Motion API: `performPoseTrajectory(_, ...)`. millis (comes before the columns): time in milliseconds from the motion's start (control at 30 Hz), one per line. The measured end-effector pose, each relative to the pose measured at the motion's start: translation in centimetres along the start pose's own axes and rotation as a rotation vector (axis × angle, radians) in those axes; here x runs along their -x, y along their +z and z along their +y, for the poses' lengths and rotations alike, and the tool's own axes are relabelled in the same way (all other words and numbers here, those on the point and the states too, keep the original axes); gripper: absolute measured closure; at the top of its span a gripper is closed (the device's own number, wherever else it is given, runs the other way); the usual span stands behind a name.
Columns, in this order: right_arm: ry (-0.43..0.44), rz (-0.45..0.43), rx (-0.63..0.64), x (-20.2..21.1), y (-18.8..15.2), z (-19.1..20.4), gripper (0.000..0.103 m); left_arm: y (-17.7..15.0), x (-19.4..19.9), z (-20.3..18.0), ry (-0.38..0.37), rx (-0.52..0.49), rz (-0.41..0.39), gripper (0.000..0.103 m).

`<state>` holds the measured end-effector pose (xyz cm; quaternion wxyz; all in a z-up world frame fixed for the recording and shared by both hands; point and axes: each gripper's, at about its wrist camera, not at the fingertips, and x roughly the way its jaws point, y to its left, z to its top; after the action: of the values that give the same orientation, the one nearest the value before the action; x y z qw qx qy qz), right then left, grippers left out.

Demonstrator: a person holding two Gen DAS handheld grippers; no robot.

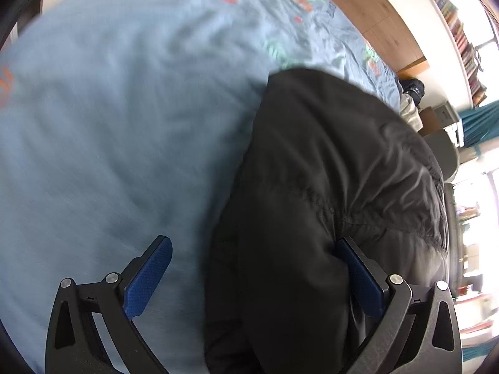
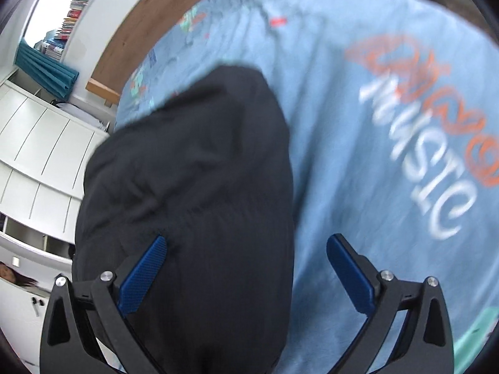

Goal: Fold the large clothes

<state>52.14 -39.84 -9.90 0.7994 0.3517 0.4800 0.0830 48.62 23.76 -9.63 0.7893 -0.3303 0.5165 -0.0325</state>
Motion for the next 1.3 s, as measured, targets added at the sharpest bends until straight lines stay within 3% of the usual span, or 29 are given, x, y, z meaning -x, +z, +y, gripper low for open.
performPoseTrajectory(133, 0.085, 0.016, -0.074, -1.8, -0.7, -1.6, 0.000, -0.8, -2.7, 1.1, -0.159, 0.102, 0.068, 0.001)
performPoseTrajectory(333, 0.197, 0.084, -0.052, -3.9, -1.0, -0.8, 0.000, -1.5, -4.7, -0.6, -0.308, 0.095, 0.124, 0.001)
performPoseTrajectory(533, 0.228, 0.099, -0.029, -5.1, -1.3, 0.5, 0.000, -2.0, -4.6, -2.4, -0.272, 0.053, 0.115, 0.002)
performPoseTrajectory(600, 0.218, 0.086, -0.013, -5.1, -1.5, 1.0, 0.000, -2.3, -4.2, -3.3, -0.255, 0.024, 0.096, 0.017)
performPoseTrajectory(667, 0.210, 0.070, 0.019, -5.0, -1.8, 1.8, 0.006, -2.5, -3.6, -4.4, -0.266, 0.006, 0.077, 0.044)
performPoseTrajectory(700, 0.240, 0.069, 0.015, -4.9, -2.2, 2.5, 0.026, -2.4, -3.5, -5.0, -0.267, -0.012, 0.070, 0.049)
performPoseTrajectory(733, 0.281, 0.067, -0.007, -4.8, -2.3, 2.8, 0.040, -2.6, -3.1, -6.0, -0.264, -0.043, 0.058, 0.060)
performPoseTrajectory(833, 0.264, 0.051, 0.043, -4.6, -2.1, 5.1, 0.064, -3.1, -1.8, -8.2, -0.271, -0.100, 0.022, 0.074)
performPoseTrajectory(1000, 0.225, 0.022, 0.145, -2.5, -1.7, 8.5, 0.076, -3.4, 0.4, -10.9, -0.303, -0.156, -0.034, 0.081)
performPoseTrajectory(1300, 0.206, -0.083, 0.312, 3.8, -1.9, 15.6, 0.082, -3.8, 6.1, -15.3, -0.354, -0.237, -0.117, 0.082)
